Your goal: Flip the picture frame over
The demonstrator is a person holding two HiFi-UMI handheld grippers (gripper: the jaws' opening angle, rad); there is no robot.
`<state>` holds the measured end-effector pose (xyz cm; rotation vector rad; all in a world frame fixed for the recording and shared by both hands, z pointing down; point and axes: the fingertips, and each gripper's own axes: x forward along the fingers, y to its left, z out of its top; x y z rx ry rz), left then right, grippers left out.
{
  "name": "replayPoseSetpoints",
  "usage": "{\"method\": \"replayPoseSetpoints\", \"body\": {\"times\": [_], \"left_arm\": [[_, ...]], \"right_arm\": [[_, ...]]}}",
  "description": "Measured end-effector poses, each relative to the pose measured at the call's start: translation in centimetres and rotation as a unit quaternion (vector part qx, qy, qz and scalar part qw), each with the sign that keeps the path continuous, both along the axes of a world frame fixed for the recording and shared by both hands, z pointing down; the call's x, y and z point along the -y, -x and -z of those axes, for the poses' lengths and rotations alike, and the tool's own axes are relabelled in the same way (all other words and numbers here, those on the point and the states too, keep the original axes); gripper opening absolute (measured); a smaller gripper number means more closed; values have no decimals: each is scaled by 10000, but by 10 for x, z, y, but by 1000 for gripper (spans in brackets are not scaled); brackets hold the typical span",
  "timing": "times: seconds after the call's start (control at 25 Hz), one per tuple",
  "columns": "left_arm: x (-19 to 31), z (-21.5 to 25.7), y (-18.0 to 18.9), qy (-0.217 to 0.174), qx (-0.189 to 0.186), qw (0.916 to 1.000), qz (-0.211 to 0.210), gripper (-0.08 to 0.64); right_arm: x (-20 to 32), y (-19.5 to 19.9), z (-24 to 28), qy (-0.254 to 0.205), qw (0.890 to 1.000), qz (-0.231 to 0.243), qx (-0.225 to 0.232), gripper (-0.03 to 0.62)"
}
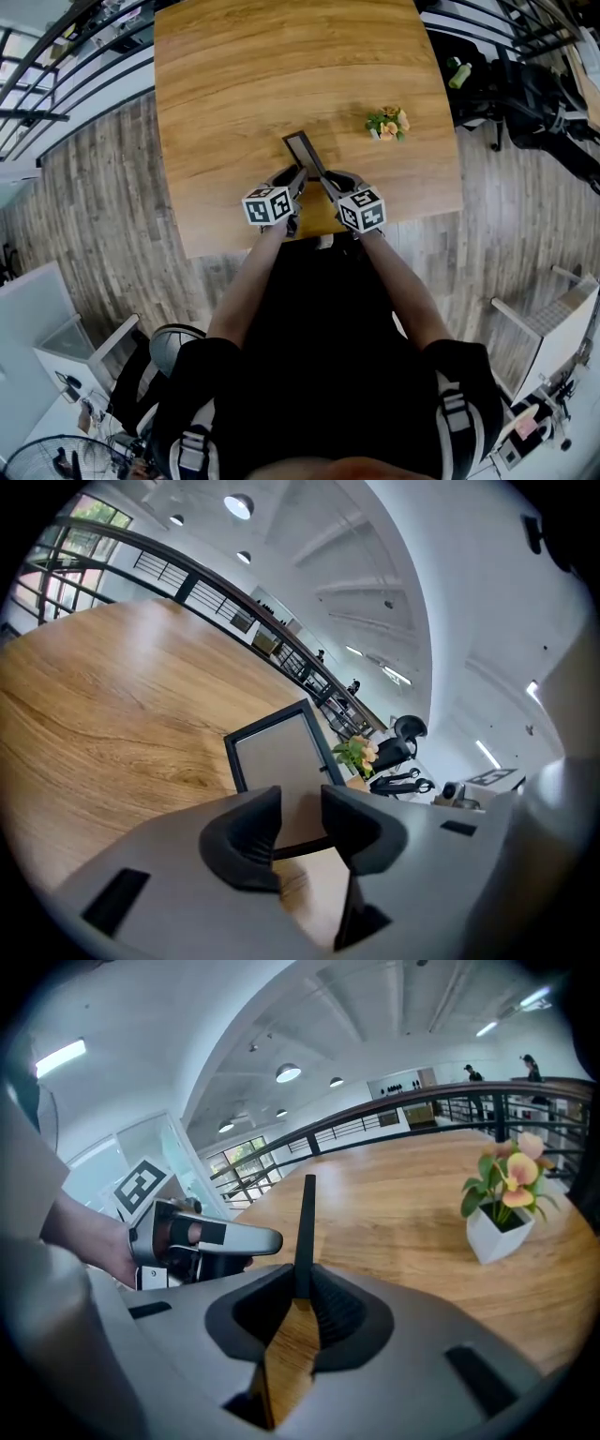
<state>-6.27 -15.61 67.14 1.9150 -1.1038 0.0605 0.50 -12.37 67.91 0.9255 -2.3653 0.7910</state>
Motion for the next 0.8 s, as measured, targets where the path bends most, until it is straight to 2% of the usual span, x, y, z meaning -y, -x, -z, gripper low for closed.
{"method": "replayPoseSetpoints", "body": {"times": [0.44,0.8], "left_arm": [[19,27,-18,-214,-213,9995,4,155],[22,15,-16,128,249,9994,201,164]], "right_arm": [[-1,3,3,-333,9990,91,-281,71],[-8,17,7,-631,9951,473,-588,72]]}}
